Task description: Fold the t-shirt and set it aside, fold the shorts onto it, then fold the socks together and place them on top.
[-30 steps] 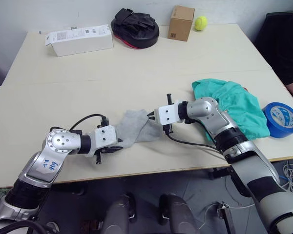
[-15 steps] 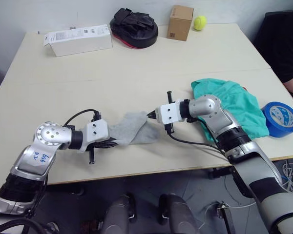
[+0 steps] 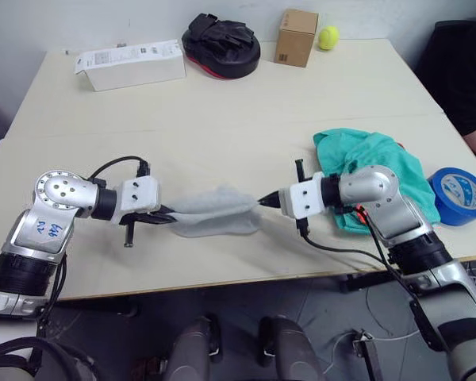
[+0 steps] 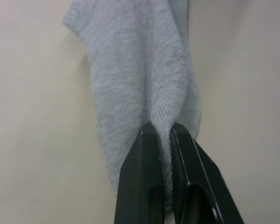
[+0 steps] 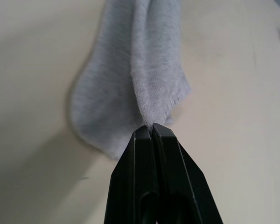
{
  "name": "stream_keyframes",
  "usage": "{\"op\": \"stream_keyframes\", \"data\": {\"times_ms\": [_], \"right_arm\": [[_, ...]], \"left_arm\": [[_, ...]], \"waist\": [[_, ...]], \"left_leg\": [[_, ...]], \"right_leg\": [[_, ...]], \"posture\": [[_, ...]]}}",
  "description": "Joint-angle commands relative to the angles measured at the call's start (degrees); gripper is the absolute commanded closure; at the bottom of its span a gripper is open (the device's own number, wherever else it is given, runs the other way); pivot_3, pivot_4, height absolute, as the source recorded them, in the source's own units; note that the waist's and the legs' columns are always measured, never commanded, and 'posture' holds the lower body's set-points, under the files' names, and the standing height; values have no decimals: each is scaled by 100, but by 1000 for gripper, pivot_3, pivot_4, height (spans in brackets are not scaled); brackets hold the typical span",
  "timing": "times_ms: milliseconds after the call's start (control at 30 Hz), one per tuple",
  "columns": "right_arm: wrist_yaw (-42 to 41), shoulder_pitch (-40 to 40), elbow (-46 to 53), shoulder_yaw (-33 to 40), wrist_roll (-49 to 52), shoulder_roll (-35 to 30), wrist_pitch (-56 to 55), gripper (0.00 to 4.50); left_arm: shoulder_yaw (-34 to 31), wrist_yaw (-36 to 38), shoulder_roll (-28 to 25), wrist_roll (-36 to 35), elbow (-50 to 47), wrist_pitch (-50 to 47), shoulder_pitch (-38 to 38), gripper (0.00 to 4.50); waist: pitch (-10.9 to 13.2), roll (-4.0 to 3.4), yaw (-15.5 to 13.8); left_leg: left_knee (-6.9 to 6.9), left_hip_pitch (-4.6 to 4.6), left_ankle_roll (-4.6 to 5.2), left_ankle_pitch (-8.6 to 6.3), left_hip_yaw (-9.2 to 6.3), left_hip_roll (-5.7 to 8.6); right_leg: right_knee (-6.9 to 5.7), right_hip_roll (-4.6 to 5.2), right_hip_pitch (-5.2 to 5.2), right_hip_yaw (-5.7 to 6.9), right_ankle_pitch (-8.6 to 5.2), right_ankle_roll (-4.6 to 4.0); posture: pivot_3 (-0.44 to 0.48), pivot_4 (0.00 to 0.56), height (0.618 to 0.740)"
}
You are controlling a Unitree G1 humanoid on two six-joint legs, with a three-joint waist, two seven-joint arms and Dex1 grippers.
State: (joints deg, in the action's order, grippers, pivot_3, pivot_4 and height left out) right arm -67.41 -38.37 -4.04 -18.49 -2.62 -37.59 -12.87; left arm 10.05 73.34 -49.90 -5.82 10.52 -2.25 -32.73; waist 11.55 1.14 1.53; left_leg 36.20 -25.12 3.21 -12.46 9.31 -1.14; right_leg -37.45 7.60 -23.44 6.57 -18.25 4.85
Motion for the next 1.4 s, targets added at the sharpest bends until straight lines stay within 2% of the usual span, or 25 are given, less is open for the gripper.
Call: {"op": "stream_keyframes", "data": {"times_ms": [33, 333, 600, 700, 800, 900, 1067, 1100, 1233, 1333, 1400], "right_arm": [[60, 279, 753, 53, 80, -34, 363, 4500], [695, 634, 1037, -71, -433, 190, 954, 4500], [880, 775, 1022, -24, -693, 38, 820, 4500], [855, 789, 1080, 35, -585, 42, 914, 4500], [756, 811, 1229, 87, -353, 78, 1169, 4500], [626, 857, 1398, 134, -99, 54, 1424, 3884], [502, 956, 1681, 362, 338, -50, 1884, 2137], [495, 944, 1714, 452, 467, -57, 2059, 2130], [622, 783, 1711, 660, 771, 34, 2671, 2130], [847, 545, 1545, 665, 835, 294, 3004, 2748], [939, 411, 1406, 560, 735, 425, 3042, 3415]], "left_arm": [[201, 225, 161, 208, 516, 478, -367, 4494], [430, 519, 465, 496, 1531, 1125, -968, 4494], [304, 747, 434, 332, 1551, 906, -1070, 4494], [244, 766, 440, 244, 1486, 688, -1037, 3746], [156, 953, 363, 52, 1223, 389, -971, 2786], [77, 1045, 248, -43, 988, 221, -896, 1817], [-169, 994, 70, -184, 601, -77, -730, 176], [-273, 950, 69, -334, 429, -378, -709, 25], [-569, 674, 208, -1014, -300, -2016, -741, 25], [-600, 212, 431, -1205, -726, -2808, -705, 0], [-563, -47, 542, -1106, -813, -2871, -642, 388]], "waist": [[0, 1, 3], [-1, 1, 7], [0, 1, 8], [0, 1, 7], [0, 1, 6], [0, 1, 8], [0, 1, 6], [0, 1, 6], [0, 2, -2], [0, 2, 5], [0, 2, 5]], "left_leg": [[3, -2, 0, 0, 0, -1], [12, -3, 3, 0, 1, -1], [21, -5, 6, -2, 0, 0], [21, -6, 6, -2, -1, 0], [21, -6, 7, -2, -1, 0], [23, -6, 7, -2, -3, -1], [23, -5, 7, -2, -4, -1], [23, -6, 8, -2, -4, -1], [30, -12, 8, -3, -19, -1], [31, -8, 8, -2, -19, -1], [32, -6, 8, -2, -19, -1]], "right_leg": [[1, -1, 0, 1, 0, 0], [-4, 3, 0, 0, 0, 0], [-5, 2, 1, 3, 0, 0], [-6, 2, 1, 3, 0, 1], [-7, 2, 1, 4, 0, 1], [-8, 2, 1, 3, 0, 1], [-8, 2, 2, 3, 0, 1], [-7, 3, 2, 2, 0, 1], [-8, 3, 7, 9, 0, 1], [-10, 2, 10, 8, -1, 1], [-22, 1, 9, 8, -1, 1]], "posture": [[0, 150, 740], [0, 150, 740], [0, 150, 740], [0, 150, 740], [0, 150, 740], [0, 150, 740], [0, 150, 740], [0, 150, 740], [0, 150, 740], [0, 150, 740], [0, 150, 740]]}}
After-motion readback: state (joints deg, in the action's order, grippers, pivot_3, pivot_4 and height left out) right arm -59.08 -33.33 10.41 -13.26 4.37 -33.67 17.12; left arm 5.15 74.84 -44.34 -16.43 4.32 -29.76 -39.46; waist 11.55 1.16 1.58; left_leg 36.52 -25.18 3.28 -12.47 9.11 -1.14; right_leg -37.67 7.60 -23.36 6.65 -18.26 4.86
